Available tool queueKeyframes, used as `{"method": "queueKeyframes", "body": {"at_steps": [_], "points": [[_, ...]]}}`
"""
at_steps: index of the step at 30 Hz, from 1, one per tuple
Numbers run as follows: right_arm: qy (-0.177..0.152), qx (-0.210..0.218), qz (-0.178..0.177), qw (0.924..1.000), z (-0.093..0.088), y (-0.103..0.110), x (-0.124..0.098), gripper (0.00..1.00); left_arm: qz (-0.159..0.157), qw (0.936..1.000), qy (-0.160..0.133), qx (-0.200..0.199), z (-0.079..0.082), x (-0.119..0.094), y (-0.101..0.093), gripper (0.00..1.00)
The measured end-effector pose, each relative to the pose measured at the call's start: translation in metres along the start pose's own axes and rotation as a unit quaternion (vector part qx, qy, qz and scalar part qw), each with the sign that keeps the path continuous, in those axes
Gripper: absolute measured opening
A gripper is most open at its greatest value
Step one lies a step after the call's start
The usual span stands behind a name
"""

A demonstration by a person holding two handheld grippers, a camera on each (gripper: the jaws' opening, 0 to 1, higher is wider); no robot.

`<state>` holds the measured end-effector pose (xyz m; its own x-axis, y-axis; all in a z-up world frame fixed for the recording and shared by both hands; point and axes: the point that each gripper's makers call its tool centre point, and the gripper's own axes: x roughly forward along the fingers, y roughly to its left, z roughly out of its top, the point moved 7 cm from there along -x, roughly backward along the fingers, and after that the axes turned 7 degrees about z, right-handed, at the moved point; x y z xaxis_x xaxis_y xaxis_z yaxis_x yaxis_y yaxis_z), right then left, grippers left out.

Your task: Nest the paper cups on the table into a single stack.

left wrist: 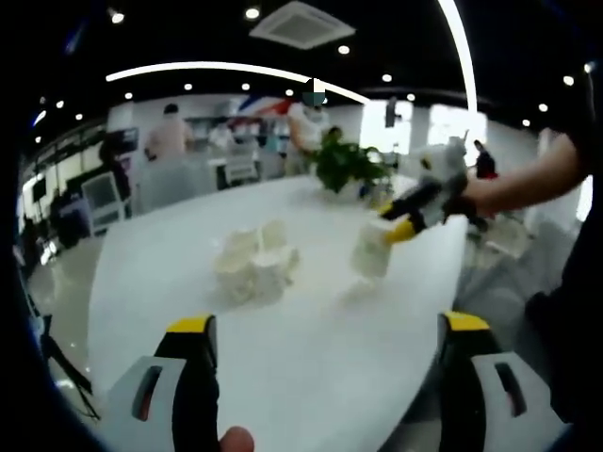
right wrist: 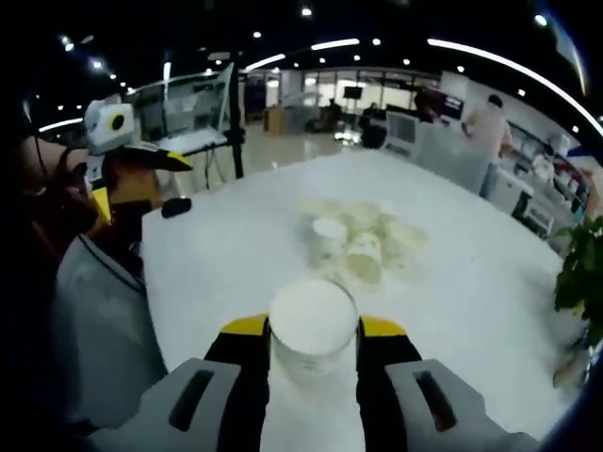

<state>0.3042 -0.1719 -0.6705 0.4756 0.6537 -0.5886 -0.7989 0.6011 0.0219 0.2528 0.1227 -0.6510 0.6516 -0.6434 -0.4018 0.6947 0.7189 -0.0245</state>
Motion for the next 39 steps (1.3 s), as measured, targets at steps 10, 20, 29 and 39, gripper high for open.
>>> {"method": "queueKeyframes", "body": {"at_steps": [10, 20, 29, 39], "points": [[-0.016, 0.009, 0.001, 0.9998, 0.004, 0.020, -0.008, 0.31, -0.008, 1.0000, -0.002, -0.002, -0.001, 0.003, -0.006, 0.97], [-0.026, 0.012, 0.006, 0.9996, 0.003, 0.034, -0.017, 0.31, -0.021, 0.9997, 0.000, -0.011, -0.005, 0.002, -0.016, 0.96], [-0.041, 0.020, 0.007, 0.9990, 0.007, 0.040, -0.020, 0.31, -0.031, 0.9994, 0.004, -0.017, -0.009, 0.004, -0.025, 0.96], [-0.055, 0.010, 0.014, 0.9983, 0.023, 0.047, -0.025, 0.31, -0.050, 0.9986, 0.002, -0.018, -0.007, 0.009, -0.036, 0.96]]}}
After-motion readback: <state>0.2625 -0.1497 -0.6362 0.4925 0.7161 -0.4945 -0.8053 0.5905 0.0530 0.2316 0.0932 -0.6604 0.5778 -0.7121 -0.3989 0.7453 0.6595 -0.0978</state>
